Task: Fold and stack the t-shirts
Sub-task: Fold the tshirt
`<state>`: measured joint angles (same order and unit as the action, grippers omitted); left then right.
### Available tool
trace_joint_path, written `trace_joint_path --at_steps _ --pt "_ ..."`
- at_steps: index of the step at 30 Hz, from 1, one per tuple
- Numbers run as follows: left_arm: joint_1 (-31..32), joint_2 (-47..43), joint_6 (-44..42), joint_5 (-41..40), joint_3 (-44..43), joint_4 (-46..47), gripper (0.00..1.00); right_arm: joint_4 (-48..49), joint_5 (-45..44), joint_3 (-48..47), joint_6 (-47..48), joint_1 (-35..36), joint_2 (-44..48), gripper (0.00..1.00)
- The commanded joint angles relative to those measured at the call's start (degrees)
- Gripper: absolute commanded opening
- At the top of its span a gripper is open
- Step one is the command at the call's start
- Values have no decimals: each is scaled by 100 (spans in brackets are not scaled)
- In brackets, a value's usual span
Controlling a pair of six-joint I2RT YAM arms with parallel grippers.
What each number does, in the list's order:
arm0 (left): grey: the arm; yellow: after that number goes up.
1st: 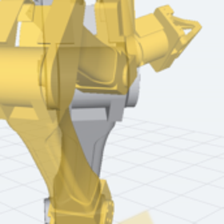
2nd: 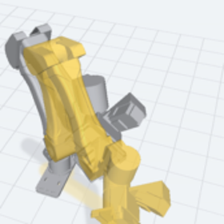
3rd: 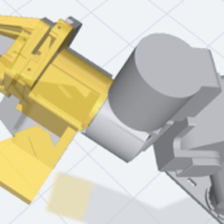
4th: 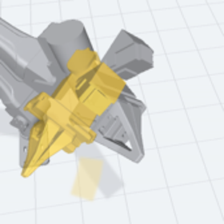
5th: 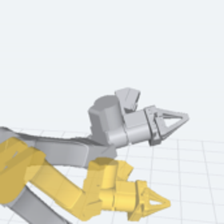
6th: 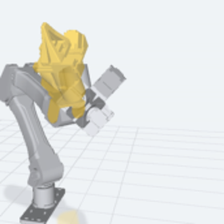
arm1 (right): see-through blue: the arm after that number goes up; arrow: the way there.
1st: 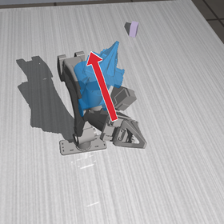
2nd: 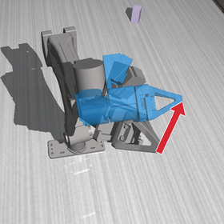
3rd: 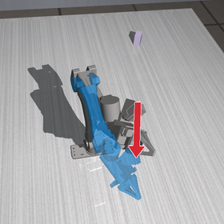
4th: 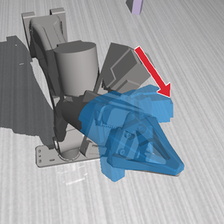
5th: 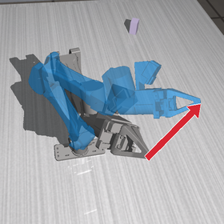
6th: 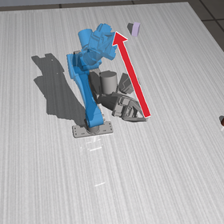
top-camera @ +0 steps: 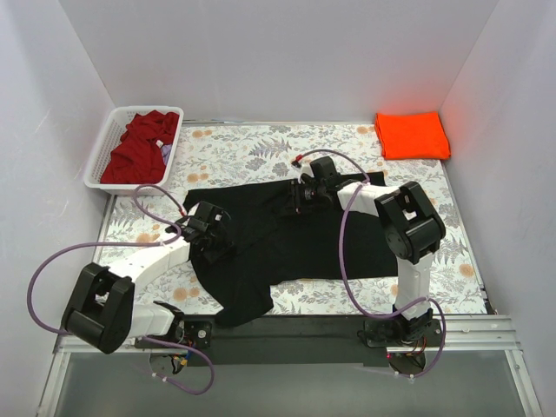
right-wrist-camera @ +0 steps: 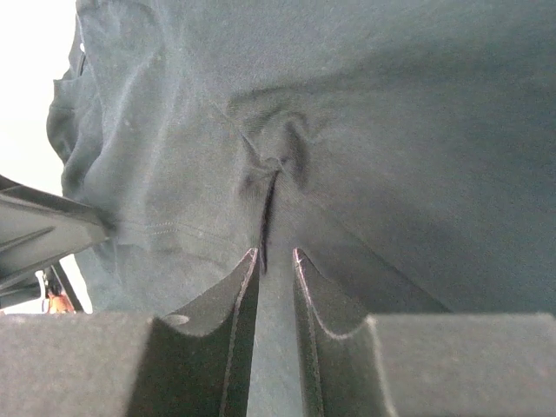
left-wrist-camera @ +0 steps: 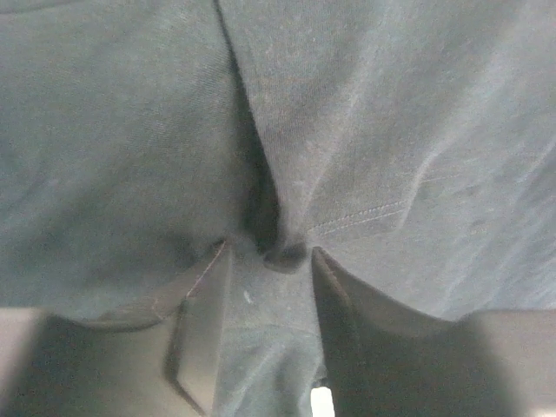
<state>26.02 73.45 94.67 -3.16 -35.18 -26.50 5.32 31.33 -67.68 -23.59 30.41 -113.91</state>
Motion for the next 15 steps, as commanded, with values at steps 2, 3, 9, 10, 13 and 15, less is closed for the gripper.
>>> trace_joint_path --at_steps 2,3,9,10,13,15 --pt "-158 -568 -98 -518 -480 -320 51 -154 -276 79 259 -333 562 29" --pt "-220 -682 -246 -728 -559 -347 53 -154 -303 210 285 -439 719 29" --pt "-1019 -228 -1020 -1222 -1122 39 55 -137 -22 484 347 -1739 1168 29" --pt "-1142 -95 -1186 -1231 -1201 249 54 -145 -4 519 364 -1906 1204 29" --pt "-1651 597 -1433 -1284 -1553 644 51 -119 92 501 373 -2539 1239 29" --pt "-1758 1003 -1504 -1380 -1754 847 47 -110 84 431 364 -2926 1143 29"
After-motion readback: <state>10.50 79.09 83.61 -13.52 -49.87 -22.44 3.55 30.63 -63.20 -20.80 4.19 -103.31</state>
